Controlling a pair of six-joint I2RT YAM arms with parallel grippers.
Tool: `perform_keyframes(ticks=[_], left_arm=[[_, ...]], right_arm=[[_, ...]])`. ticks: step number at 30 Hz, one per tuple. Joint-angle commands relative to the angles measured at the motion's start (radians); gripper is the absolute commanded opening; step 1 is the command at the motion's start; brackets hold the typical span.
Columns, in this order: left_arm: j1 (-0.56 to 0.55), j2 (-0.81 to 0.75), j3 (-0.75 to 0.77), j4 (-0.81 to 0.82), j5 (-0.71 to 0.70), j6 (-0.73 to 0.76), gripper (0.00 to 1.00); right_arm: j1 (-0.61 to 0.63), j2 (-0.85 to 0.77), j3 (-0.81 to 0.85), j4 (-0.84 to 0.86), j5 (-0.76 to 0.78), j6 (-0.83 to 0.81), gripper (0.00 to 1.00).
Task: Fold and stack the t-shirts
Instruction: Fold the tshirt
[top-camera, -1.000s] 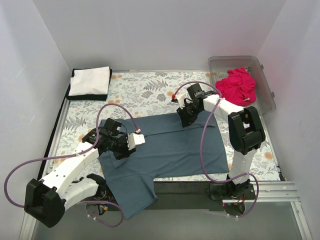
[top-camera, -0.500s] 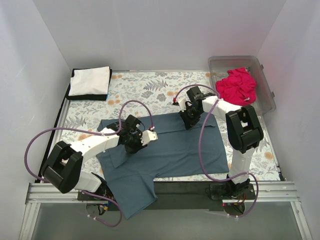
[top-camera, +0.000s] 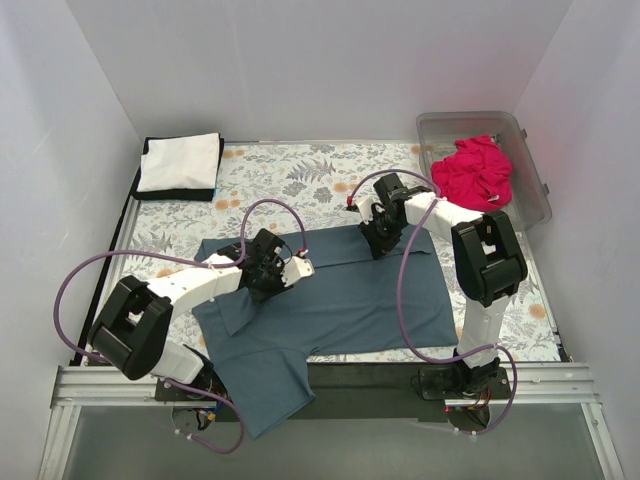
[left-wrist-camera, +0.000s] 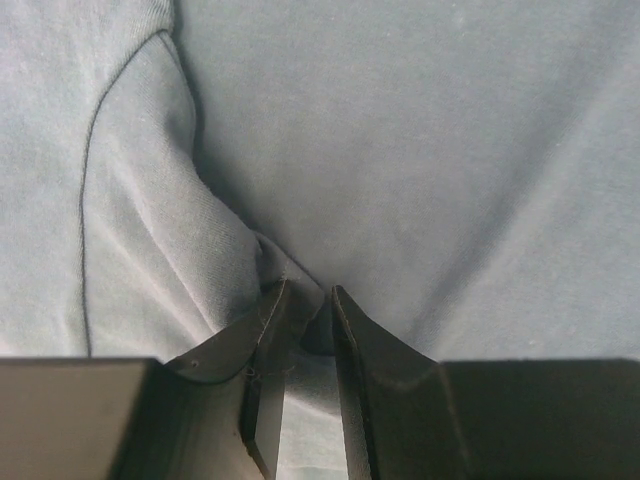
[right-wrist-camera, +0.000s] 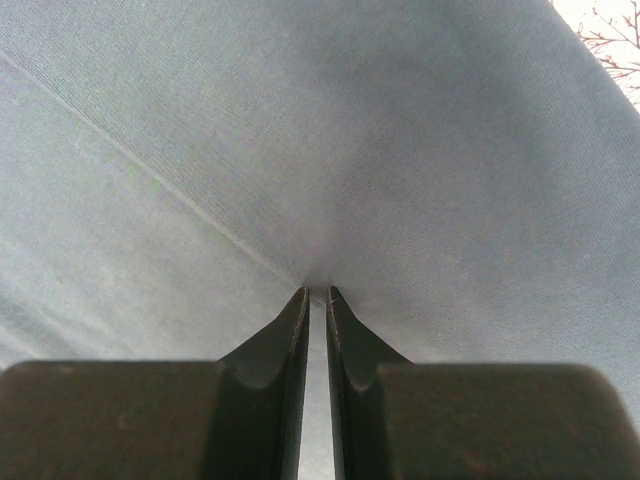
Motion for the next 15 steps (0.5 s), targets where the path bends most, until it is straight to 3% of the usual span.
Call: perform_keyframes(ticks=[1,4,11,15], left_arm=[[0.012,-0.005,0.034,0.022,-0.026,0.005,0.22],[0.029,0.008,0.032,0.025,-0.025,0.014,0.21],[0.04,0.022,0.054,0.028,0.006,0.015,0.03],[0.044,-0.002,0.08,0.004,0.029,0.01,0.0]], right_arm=[[-0.005,-0.01,-0.017,0.009,-0.002,0.004,0.17],[-0.005,-0.008,-0.017,0.008,-0.004,0.004,0.17],[-0.003,-0.007,-0.02,0.006,0.004,0.0,0.17],[-0.005,-0.007,-0.017,0.005,0.004,-0.003,0.16]])
